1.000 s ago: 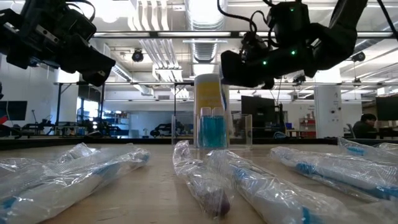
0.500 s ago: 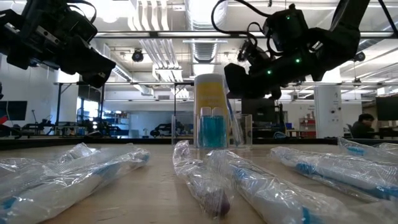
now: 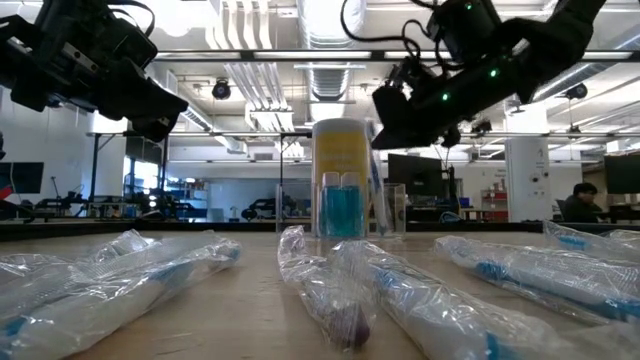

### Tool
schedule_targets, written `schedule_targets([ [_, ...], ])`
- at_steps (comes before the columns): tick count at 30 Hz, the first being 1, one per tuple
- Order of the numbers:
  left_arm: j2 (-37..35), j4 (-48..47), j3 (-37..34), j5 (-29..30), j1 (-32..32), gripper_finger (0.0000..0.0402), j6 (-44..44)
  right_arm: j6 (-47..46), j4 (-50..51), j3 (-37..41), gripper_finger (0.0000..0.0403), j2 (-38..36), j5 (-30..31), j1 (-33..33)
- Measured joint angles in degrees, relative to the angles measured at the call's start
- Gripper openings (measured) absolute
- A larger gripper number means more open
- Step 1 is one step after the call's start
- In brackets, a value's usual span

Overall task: Pick & Place toothbrushing station
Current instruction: Put the blue toothbrush into the transparent organizer, then put the orange toothbrush into the transparent organizer

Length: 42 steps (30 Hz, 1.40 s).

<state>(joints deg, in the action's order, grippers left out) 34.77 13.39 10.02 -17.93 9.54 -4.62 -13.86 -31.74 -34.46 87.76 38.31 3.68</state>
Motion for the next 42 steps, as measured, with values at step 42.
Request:
schedule_targets([
  [42,-2.29,0.72,2.99,1.09,0.0,0.0005,-1.06,-35.75,43.94,-5.24,0.0033,-25.65,3.75,-45.3],
])
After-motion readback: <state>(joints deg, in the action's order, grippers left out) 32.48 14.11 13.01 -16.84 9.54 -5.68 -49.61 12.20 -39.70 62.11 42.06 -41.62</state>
